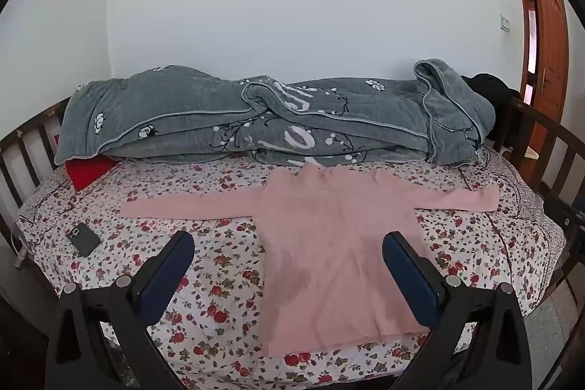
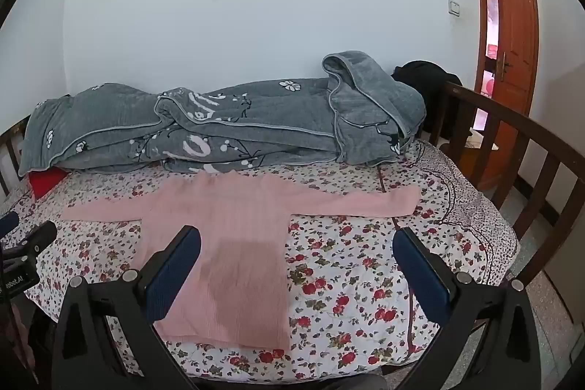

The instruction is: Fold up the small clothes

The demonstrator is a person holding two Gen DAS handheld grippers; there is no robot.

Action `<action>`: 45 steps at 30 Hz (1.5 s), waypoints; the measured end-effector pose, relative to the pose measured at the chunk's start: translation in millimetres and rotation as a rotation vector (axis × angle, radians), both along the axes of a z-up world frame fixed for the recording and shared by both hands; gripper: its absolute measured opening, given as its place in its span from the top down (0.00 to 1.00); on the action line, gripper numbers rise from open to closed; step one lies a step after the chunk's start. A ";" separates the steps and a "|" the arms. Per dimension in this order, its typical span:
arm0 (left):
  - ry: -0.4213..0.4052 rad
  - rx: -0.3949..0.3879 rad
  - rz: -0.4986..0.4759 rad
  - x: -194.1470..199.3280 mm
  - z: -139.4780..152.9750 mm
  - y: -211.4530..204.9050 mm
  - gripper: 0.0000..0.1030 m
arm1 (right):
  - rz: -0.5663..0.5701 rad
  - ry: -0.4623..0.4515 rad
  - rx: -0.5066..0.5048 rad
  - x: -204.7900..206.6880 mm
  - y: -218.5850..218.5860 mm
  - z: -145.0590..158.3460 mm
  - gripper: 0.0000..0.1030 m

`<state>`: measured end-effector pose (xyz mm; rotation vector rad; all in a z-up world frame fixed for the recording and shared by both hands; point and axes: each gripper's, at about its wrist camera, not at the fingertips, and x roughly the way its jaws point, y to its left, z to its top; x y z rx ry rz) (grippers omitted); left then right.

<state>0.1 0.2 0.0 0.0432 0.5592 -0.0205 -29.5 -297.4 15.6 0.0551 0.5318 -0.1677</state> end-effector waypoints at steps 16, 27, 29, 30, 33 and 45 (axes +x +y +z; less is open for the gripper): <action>-0.004 -0.035 0.016 -0.5 -0.8 6.2 0.00 | 0.005 0.003 -0.002 2.7 -2.1 -3.7 0.00; -0.008 -0.034 0.016 -2.3 -2.1 2.3 0.00 | 0.009 0.001 -0.001 0.1 1.8 -2.9 0.00; -0.006 -0.035 0.013 -1.8 -1.7 3.4 0.00 | 0.006 0.000 0.001 0.6 2.6 -2.4 0.00; -0.007 -0.035 0.013 -2.1 -1.9 2.9 0.00 | 0.007 0.000 0.003 0.5 2.7 -2.1 0.00; -0.007 -0.041 0.012 -2.2 -1.3 3.5 0.00 | 0.007 -0.001 0.005 0.6 3.2 -1.4 0.00; -0.007 -0.049 0.013 -1.6 0.1 4.2 0.00 | 0.011 -0.004 0.002 1.3 2.9 -0.3 0.00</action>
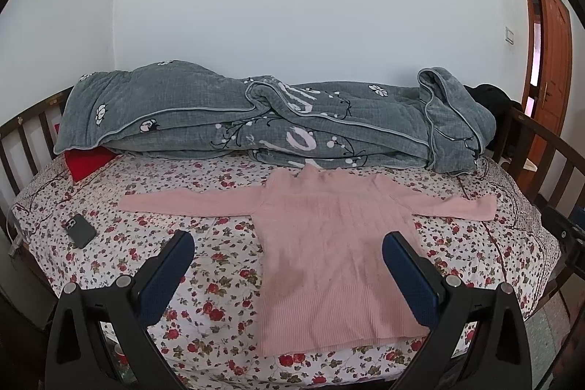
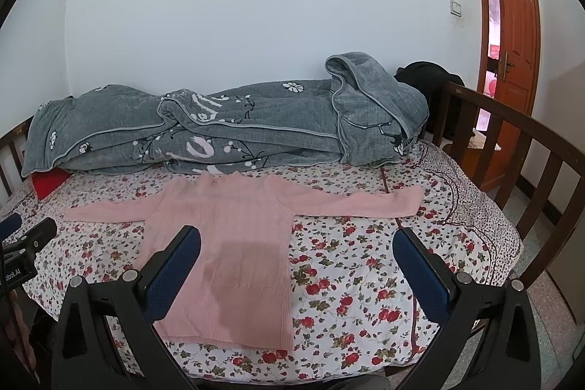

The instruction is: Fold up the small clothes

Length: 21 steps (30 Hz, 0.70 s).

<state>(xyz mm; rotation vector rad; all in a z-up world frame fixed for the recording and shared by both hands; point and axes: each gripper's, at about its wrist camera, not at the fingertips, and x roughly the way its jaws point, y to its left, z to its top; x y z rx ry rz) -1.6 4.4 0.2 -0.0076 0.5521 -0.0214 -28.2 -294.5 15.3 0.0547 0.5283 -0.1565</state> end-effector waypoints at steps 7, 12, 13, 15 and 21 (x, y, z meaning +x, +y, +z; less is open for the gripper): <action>-0.001 -0.011 0.011 1.4 1.6 2.1 0.00 | 0.009 -0.008 0.005 -0.5 1.8 1.2 0.00; 0.000 -0.012 0.016 1.4 0.7 3.7 0.00 | 0.009 -0.008 0.006 -0.7 1.5 1.1 0.00; 0.000 -0.012 0.016 1.5 0.4 4.3 0.00 | 0.008 -0.008 0.006 -0.9 1.7 0.9 0.00; 0.000 -0.012 0.016 1.7 0.4 4.4 0.00 | 0.010 -0.009 0.007 -0.8 1.4 0.6 0.00; 0.001 -0.012 0.018 2.1 -0.1 5.3 0.00 | 0.014 -0.012 0.011 0.9 3.5 0.4 0.00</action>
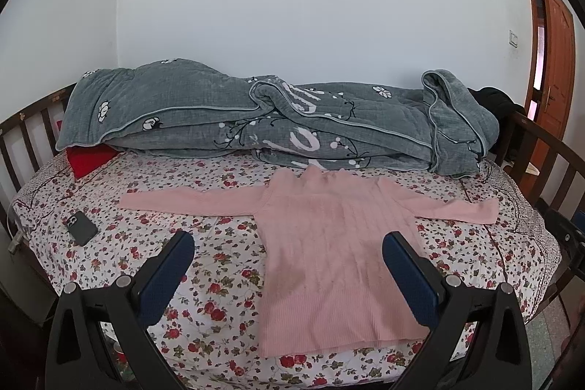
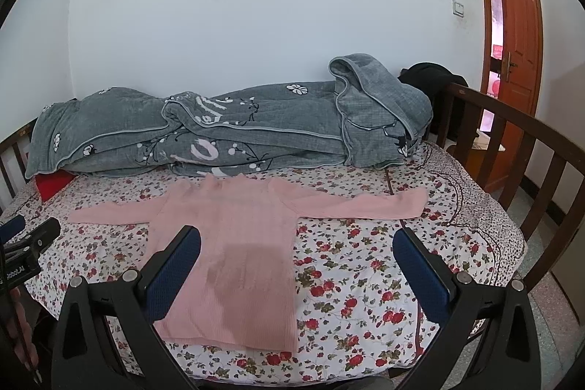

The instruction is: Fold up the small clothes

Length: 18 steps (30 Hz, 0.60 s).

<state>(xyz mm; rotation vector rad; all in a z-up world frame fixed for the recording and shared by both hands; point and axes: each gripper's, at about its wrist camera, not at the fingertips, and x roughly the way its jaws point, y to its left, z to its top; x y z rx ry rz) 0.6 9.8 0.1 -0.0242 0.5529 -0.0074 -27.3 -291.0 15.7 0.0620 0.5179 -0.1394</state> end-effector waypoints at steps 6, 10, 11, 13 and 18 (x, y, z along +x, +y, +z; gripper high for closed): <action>-0.001 0.001 0.000 0.6 0.4 0.5 0.00 | 0.007 0.001 0.004 0.2 0.1 -2.1 0.00; -0.003 0.000 0.002 3.3 1.0 2.5 0.00 | 0.009 0.000 0.004 -0.2 0.2 -2.2 0.00; -0.002 0.002 0.004 3.3 0.9 2.3 0.00 | 0.010 -0.001 0.007 -0.7 -0.2 -2.2 0.00; -0.002 0.002 0.005 4.8 0.7 2.7 0.00 | 0.012 -0.003 0.010 -1.2 -0.6 -1.3 0.00; -0.004 0.002 0.006 5.1 0.0 3.0 0.00 | 0.015 -0.006 0.009 -1.7 0.2 -0.6 0.00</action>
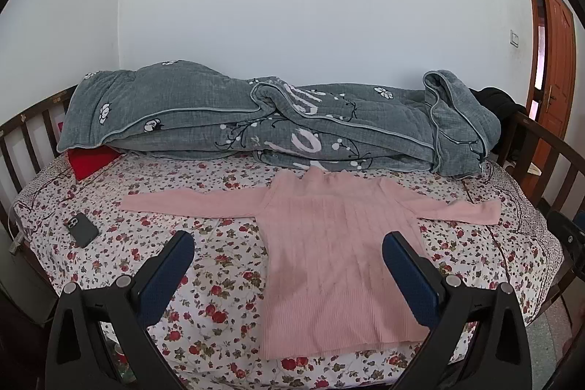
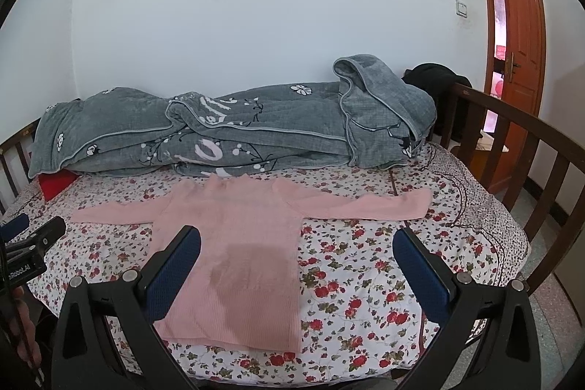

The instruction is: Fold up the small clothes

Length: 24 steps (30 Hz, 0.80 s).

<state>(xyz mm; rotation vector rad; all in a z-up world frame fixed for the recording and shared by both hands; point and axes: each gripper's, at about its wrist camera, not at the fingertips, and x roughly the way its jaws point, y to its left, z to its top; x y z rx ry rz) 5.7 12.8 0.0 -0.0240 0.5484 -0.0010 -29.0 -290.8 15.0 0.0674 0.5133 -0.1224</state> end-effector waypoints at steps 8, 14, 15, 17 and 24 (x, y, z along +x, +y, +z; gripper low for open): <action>-0.012 0.007 0.014 3.2 -0.8 0.4 0.00 | 0.004 -0.001 0.000 3.1 -0.5 2.0 0.00; -0.017 -0.003 0.068 16.9 -5.8 12.6 0.00 | 0.015 0.006 -0.005 15.2 4.2 -1.3 0.00; -0.021 -0.015 0.080 19.9 -7.3 17.0 0.00 | 0.015 0.007 -0.007 18.8 5.9 -2.3 0.00; -0.023 -0.042 0.102 25.2 -11.0 26.7 0.00 | 0.020 0.009 -0.012 27.4 10.0 -5.4 0.00; 0.029 -0.075 0.174 66.3 -39.3 79.5 0.00 | 0.061 0.049 -0.025 78.7 36.1 -25.1 0.00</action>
